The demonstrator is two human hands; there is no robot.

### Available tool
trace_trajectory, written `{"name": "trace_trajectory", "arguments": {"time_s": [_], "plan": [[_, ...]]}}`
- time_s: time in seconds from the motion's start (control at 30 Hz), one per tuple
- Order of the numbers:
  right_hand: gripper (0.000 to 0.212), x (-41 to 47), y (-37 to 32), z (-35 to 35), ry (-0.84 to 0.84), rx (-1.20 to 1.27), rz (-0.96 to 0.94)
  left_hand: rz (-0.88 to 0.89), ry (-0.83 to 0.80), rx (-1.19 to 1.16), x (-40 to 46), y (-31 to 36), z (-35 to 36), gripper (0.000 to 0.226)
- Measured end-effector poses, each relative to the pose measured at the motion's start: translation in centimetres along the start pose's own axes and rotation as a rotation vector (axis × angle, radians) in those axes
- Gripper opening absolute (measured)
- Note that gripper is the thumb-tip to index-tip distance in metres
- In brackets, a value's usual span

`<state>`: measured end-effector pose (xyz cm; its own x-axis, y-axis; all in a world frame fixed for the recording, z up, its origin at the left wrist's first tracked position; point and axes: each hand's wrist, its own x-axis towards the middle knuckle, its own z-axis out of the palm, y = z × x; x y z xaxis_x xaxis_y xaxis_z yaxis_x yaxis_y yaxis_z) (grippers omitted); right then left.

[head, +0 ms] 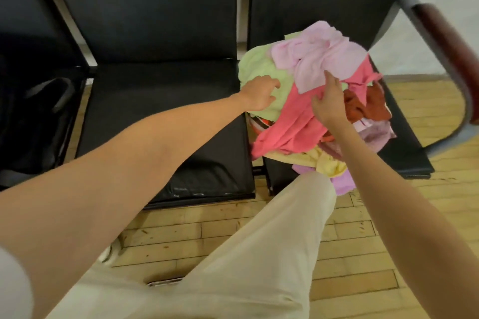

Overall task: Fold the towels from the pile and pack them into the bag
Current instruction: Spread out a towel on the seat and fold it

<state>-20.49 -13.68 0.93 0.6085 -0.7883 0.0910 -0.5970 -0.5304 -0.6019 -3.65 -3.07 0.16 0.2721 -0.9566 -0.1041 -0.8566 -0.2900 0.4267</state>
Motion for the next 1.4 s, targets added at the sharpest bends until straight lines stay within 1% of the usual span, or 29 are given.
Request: {"name": "trace_trajectory", "arguments": {"time_s": [0.07,0.1,0.2,0.33,0.47,0.57,0.7,0.77,0.8,0.87,0.9,0.93,0.97,1.03,1.13,1.23,1.3,1.4], "plan": [[0.053,0.9,1.3,0.3,0.022,0.067,0.082,0.01,0.043,-0.089,2.4,1.5,0.8,0.037],[0.048,1.1,2.1,0.6,0.036,0.078,0.092,0.022,0.055,-0.12,3.4,2.1,1.3,0.036],[0.034,1.4,3.6,1.6,0.059,0.082,0.062,0.039,0.067,-0.149,5.9,3.4,2.7,0.035],[0.027,1.6,4.5,2.2,0.102,0.13,-0.001,0.027,0.065,-0.137,7.8,4.3,4.4,0.03],[0.028,1.4,4.8,2.0,0.113,0.185,0.009,0.02,0.146,-0.175,8.3,4.0,5.4,0.012],[0.034,0.6,4.5,1.7,0.073,0.217,0.016,-0.016,0.22,-0.278,7.7,3.7,5.3,0.01],[0.056,-0.8,3.9,0.3,-0.009,0.293,0.048,-0.063,0.389,-0.553,4.2,3.8,2.5,0.008],[0.064,-1.8,3.0,-0.1,0.022,0.339,0.064,-0.089,0.433,-0.727,1.9,3.6,0.2,0.008],[0.067,-2.3,2.4,-0.2,0.052,0.364,0.062,-0.116,0.439,-0.849,0.7,3.4,-1.1,0.008],[0.07,-3.3,0.8,-0.2,0.095,0.387,0.041,-0.159,0.433,-1.151,-1.6,2.9,-3.7,0.016],[0.069,-3.8,-0.1,-0.1,0.113,0.386,0.02,-0.157,0.435,-1.282,-2.8,2.5,-4.9,0.019],[0.069,-4.2,-0.9,0.0,0.127,0.378,0.001,-0.149,0.446,-1.366,-3.9,2.1,-5.9,0.021],[0.068,-4.6,-1.8,0.1,0.132,0.362,-0.015,-0.152,0.459,-1.393,-5.0,1.8,-6.7,0.022],[0.068,-5.5,-3.5,0.7,0.117,0.332,-0.053,-0.176,0.477,-1.358,-7.2,1.1,-8.0,0.02],[0.071,-7.2,-6.1,2.1,0.101,0.292,-0.136,-0.16,0.462,-1.322,-10.9,0.2,-9.2,0.017],[0.076,-8.7,-8.2,4.5,0.084,0.218,-0.213,-0.171,0.444,-1.371,-14.6,-1.4,-9.9,0.015],[0.077,-9.4,-9.5,6.5,-0.002,0.15,-0.172,-0.211,0.432,-1.405,-17.1,-2.8,-10.3,0.017],[0.062,-10.7,-11.4,9.5,-0.197,0.033,-0.09,-0.275,0.399,-1.437,-20.9,-5.3,-10.5,0.018]]}}
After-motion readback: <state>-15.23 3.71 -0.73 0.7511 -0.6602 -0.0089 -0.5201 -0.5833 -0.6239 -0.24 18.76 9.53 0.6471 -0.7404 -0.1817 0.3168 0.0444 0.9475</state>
